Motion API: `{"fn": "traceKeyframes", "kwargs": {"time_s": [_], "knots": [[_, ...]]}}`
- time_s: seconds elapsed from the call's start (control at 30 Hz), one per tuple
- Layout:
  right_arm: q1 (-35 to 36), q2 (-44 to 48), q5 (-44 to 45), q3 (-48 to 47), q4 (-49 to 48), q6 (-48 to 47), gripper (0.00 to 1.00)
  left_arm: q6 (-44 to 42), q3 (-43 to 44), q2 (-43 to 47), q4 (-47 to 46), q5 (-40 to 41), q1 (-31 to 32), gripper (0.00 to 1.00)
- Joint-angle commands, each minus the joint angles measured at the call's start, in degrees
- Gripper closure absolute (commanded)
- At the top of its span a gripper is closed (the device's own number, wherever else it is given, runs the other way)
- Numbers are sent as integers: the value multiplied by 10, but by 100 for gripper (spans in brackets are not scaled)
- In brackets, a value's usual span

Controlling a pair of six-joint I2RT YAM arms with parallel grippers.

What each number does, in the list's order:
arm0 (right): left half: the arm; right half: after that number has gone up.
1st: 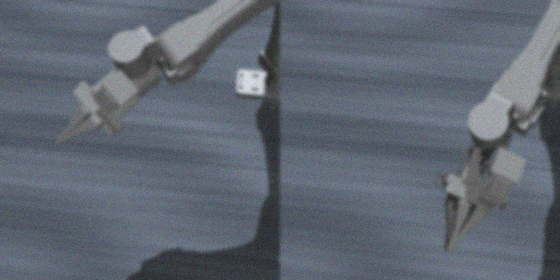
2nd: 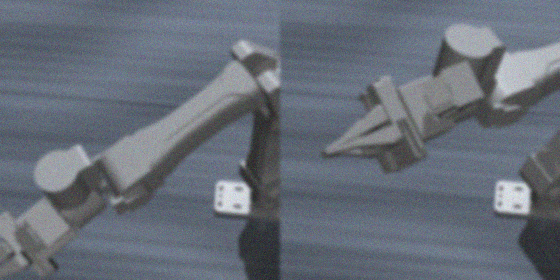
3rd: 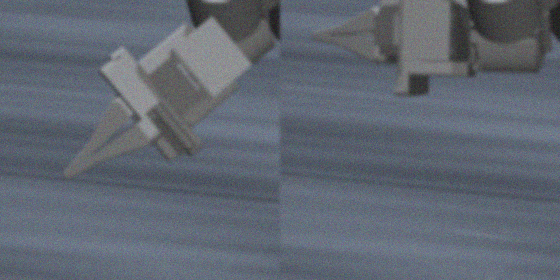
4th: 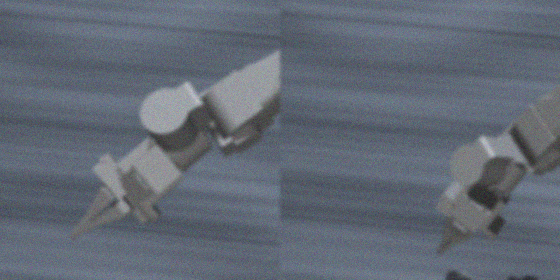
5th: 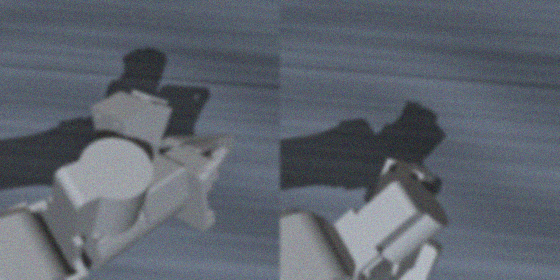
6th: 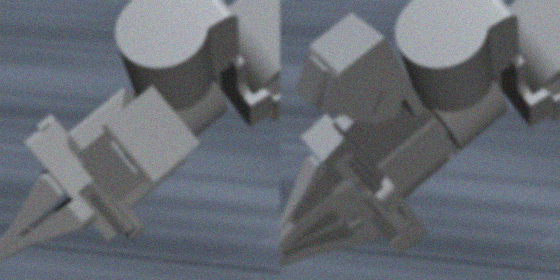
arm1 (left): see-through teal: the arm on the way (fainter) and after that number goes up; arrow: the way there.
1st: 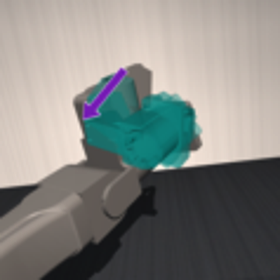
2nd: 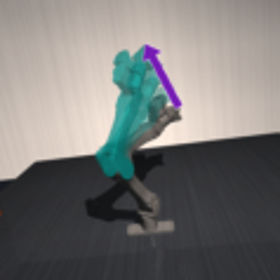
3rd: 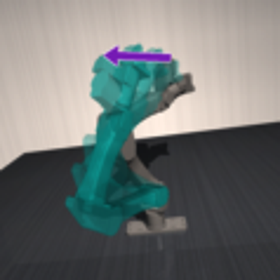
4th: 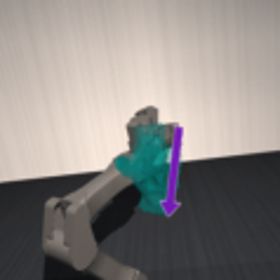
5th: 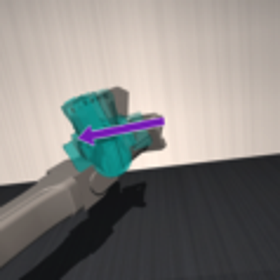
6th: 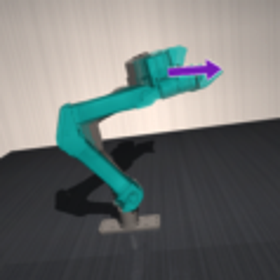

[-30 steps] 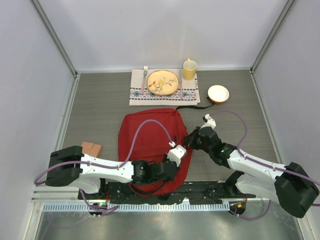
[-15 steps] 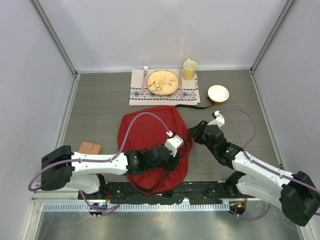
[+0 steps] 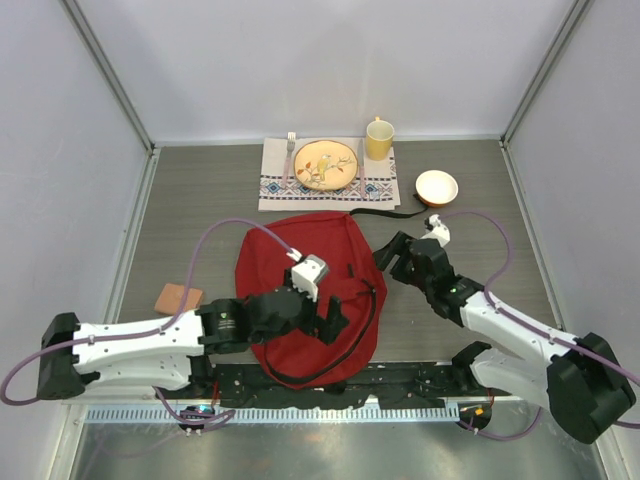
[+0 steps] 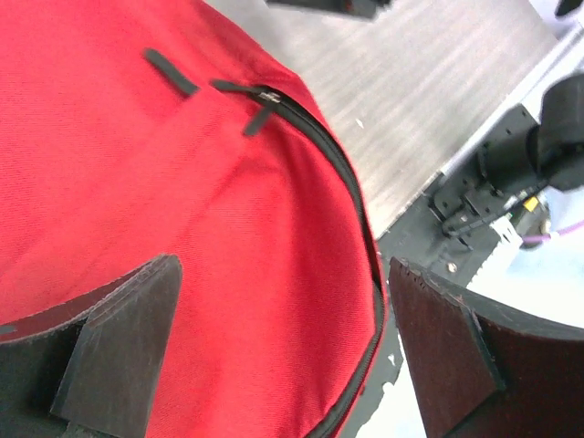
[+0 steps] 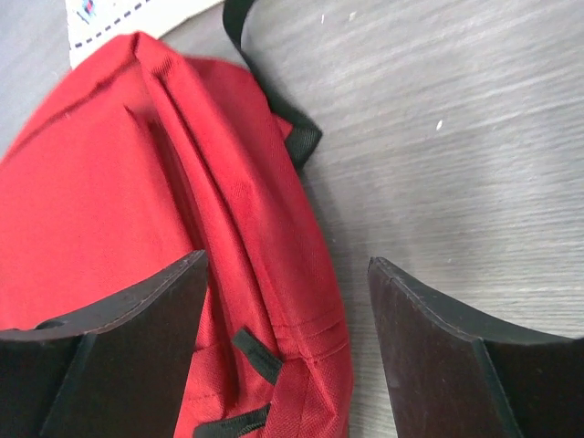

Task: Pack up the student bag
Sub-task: Adjust the student bag at the center of the board.

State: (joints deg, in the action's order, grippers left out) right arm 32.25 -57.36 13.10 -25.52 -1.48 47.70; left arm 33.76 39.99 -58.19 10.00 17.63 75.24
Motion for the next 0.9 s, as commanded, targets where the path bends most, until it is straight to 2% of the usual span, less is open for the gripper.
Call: {"fn": "traceKeyframes", "kwargs": {"time_s": [0.0,0.17,0.27,0.3,0.37,0.4,0.63,0.8,0.87], "knots": [[-1,-46,-76,-21,-33,-10,24,36,27,30,118,110,-12,0],[-2,-114,-112,-33,-53,-9,25,92,20,34,195,132,-51,0],[-7,-151,-123,-43,-73,-9,49,108,6,56,203,132,-74,1],[-10,-157,-145,-45,-86,-8,71,108,-2,63,202,130,-79,0],[-25,-165,-147,-49,-94,-4,94,108,-9,87,201,124,-96,0],[-32,-164,-146,-51,-99,1,99,108,-10,93,202,124,-101,0],[-119,-126,-142,-64,-86,-9,99,79,5,124,208,119,-146,0],[-143,-97,-142,-72,-44,-35,99,34,48,79,183,99,-173,0],[-143,-64,-114,-46,-34,-14,99,23,71,48,170,91,-181,0]]}}
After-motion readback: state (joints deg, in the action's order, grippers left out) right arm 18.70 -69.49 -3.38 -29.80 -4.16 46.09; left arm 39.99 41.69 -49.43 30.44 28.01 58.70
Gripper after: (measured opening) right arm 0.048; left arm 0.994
